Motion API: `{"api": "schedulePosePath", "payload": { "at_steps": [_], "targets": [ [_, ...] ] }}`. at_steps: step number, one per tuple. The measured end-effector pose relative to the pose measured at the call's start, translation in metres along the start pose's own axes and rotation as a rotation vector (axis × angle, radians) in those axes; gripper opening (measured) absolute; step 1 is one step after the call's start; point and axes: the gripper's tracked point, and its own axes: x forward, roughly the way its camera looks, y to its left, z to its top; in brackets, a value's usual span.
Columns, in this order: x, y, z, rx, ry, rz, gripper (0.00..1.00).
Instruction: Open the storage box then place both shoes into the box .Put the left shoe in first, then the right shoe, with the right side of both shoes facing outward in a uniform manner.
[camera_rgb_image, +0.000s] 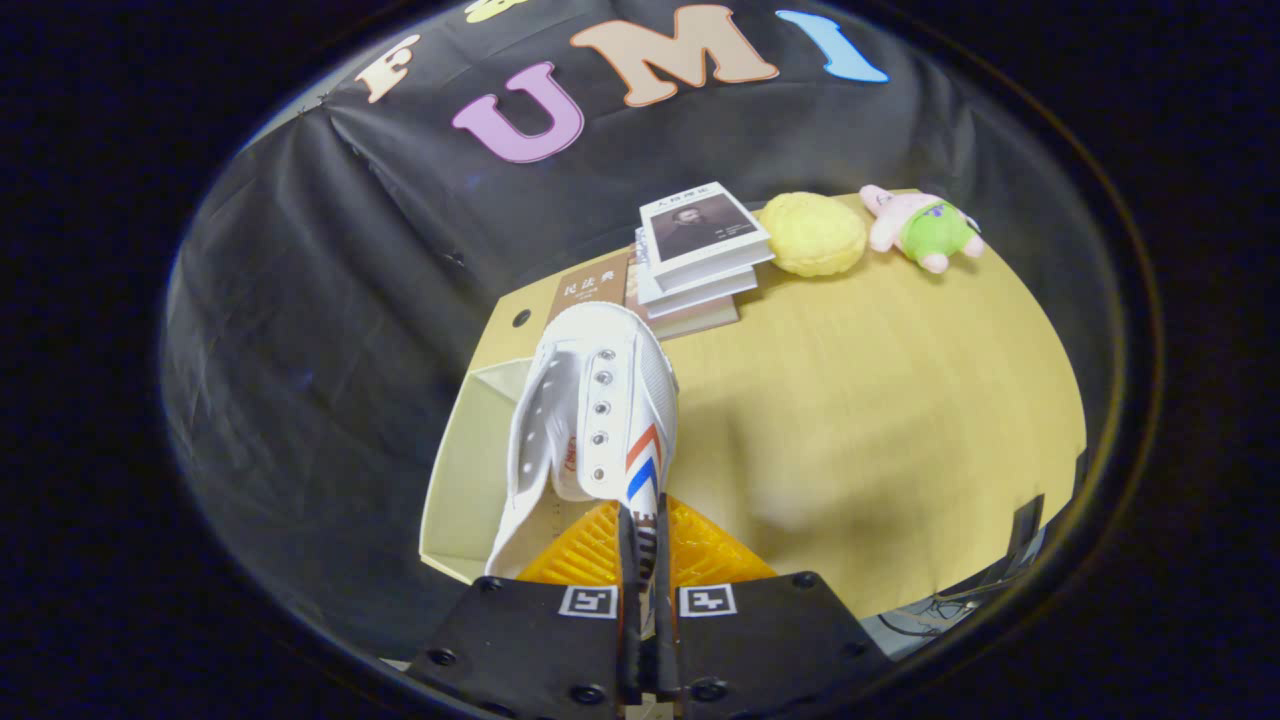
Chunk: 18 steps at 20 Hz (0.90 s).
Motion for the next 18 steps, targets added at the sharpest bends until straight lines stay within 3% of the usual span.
{"api": "schedulePosePath", "payload": {
  "at_steps": [6,14,16,18],
  "targets": [
    [0.023,0.049,-0.009,0.045,0.029,0.043,0.09],
    [0.052,0.06,-0.031,0.048,0.066,-0.01,0.08],
    [0.052,0.076,-0.027,0.073,0.047,0.049,0.23],
    [0.049,0.077,-0.015,0.06,0.001,0.051,0.37]
  ]
}}
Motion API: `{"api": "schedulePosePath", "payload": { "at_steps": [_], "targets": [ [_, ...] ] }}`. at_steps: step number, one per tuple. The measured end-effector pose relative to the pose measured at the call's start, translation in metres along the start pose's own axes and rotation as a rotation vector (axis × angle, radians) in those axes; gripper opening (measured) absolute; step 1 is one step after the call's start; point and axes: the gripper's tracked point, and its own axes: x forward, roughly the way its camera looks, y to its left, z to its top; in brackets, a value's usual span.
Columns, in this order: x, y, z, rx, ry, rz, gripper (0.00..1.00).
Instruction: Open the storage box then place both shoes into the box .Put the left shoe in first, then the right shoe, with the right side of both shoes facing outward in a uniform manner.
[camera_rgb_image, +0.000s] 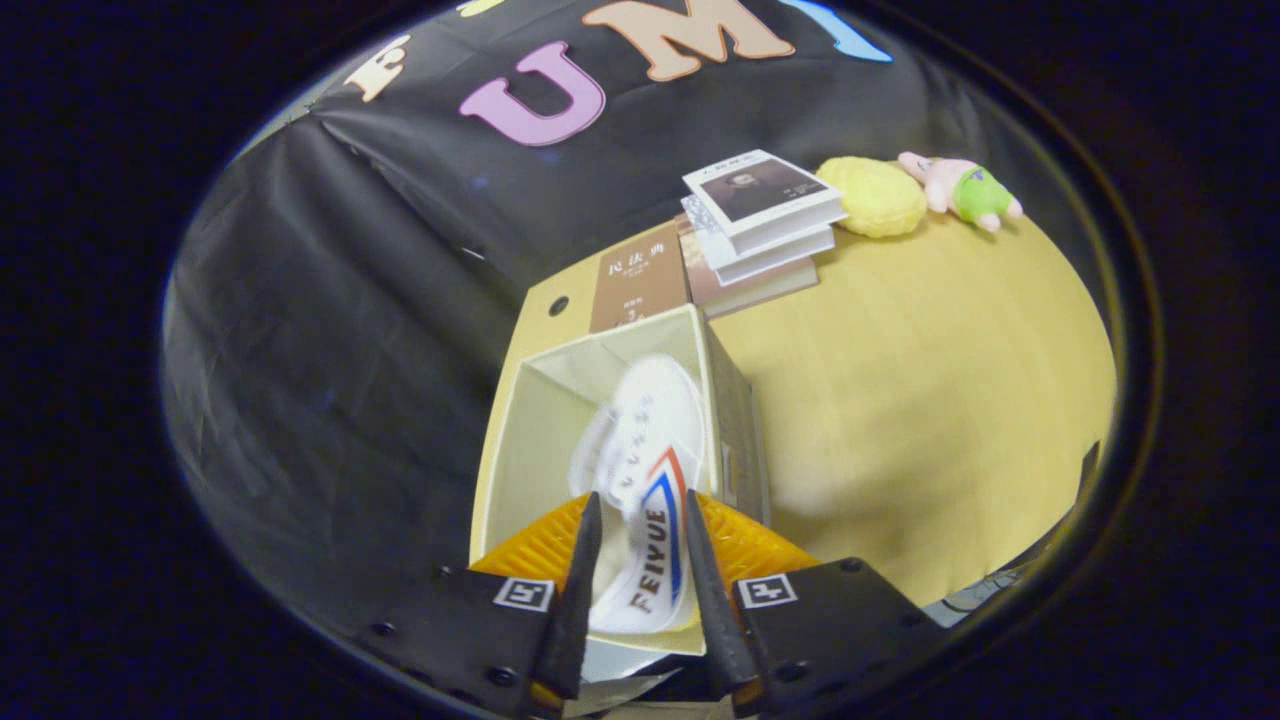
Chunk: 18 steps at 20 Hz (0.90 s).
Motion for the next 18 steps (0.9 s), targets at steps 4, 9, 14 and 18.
{"api": "schedulePosePath", "payload": {
  "at_steps": [4,9,14,18],
  "targets": [
    [-0.009,-0.002,0.004,-0.064,-0.028,0.011,0.65],
    [-0.032,-0.004,0.025,-0.157,-0.121,0.065,1.0],
    [-0.08,-0.023,0.07,-0.282,-0.315,0.068,1.0],
    [-0.124,-0.059,0.104,-0.345,-0.443,0.004,1.0]
  ]
}}
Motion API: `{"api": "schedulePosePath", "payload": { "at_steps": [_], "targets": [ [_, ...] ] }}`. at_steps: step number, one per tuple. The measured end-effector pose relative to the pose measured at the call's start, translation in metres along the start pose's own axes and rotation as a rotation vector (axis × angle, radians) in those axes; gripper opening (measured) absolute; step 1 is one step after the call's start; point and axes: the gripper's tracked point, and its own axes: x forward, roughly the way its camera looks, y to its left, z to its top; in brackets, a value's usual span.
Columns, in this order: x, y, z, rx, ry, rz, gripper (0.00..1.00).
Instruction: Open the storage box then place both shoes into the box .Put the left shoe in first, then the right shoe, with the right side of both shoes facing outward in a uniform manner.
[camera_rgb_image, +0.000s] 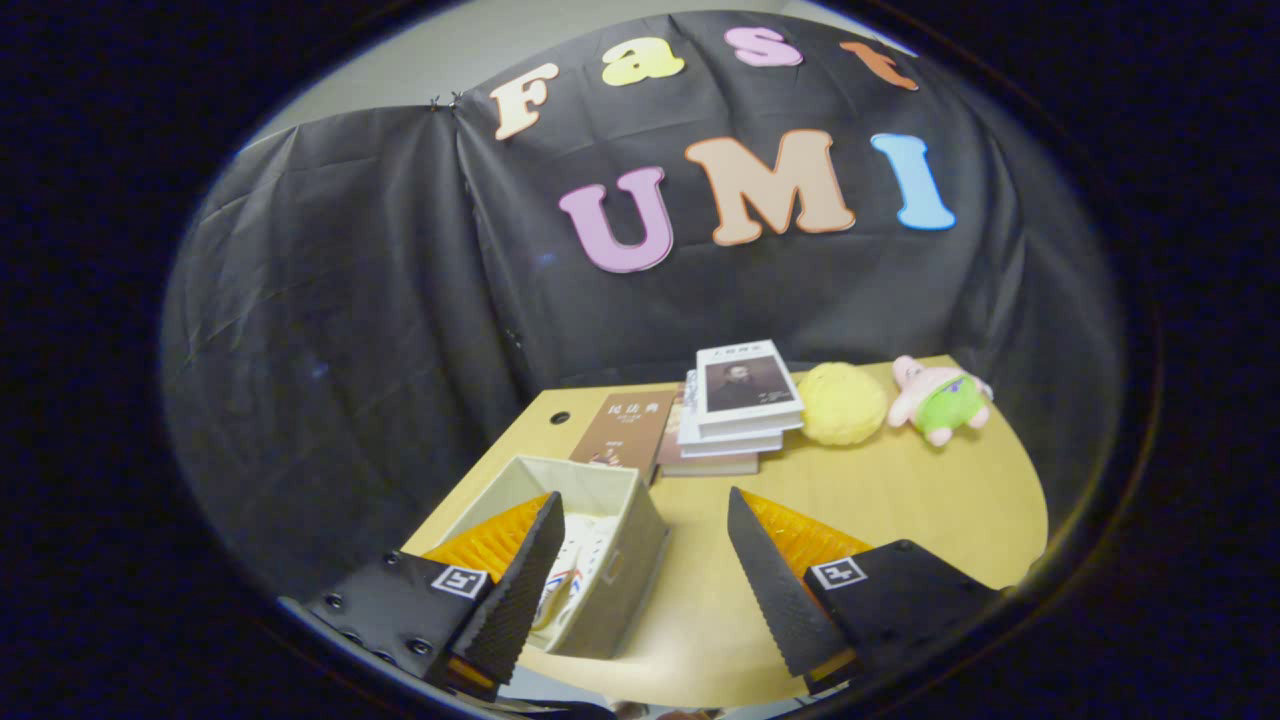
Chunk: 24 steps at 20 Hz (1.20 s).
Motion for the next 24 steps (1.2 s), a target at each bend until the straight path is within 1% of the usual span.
{"api": "schedulePosePath", "payload": {
  "at_steps": [3,9,12,13,14,18,24],
  "targets": [
    [-0.015,-0.041,0.013,-0.026,-0.048,-0.066,1.0],
    [-0.045,-0.117,0.038,-0.057,-0.152,-0.161,1.0],
    [-0.058,-0.153,0.047,-0.05,-0.203,-0.207,1.0],
    [-0.065,-0.157,0.048,-0.042,-0.213,-0.217,1.0],
    [-0.062,-0.171,0.05,-0.035,-0.226,-0.225,1.0],
    [-0.072,-0.2,0.052,-0.035,-0.268,-0.257,1.0],
    [-0.078,-0.211,0.059,-0.083,-0.328,-0.289,1.0]
  ]
}}
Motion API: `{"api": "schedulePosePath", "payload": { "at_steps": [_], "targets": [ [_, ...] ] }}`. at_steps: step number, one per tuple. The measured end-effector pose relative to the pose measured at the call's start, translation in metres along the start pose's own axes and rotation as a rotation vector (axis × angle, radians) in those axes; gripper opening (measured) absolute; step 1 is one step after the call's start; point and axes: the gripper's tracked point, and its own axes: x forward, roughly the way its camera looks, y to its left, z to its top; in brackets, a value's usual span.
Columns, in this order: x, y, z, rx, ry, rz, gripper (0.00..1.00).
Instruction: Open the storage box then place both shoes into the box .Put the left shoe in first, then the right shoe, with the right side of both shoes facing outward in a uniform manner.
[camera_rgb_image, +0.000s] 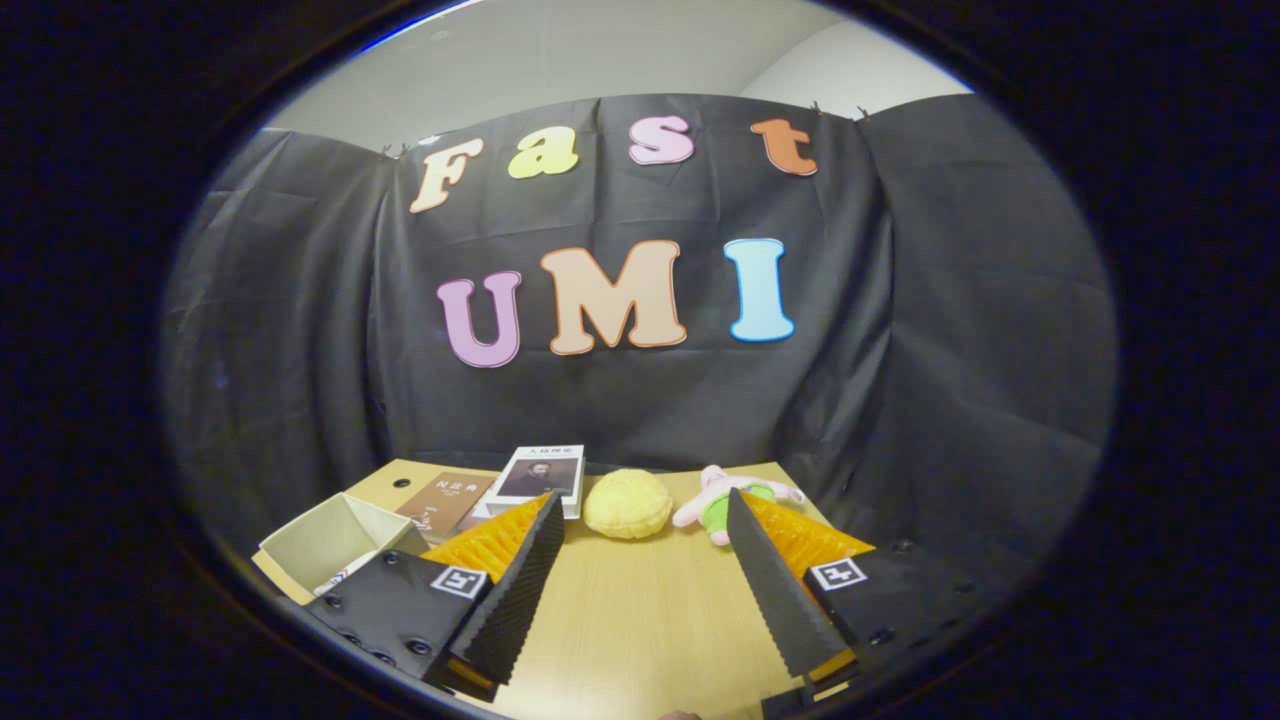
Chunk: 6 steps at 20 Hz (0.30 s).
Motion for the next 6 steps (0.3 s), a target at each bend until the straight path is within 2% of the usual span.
{"api": "schedulePosePath", "payload": {
  "at_steps": [6],
  "targets": [
    [0.002,0.012,0.006,0.001,-0.024,0.02,1.0]
  ]
}}
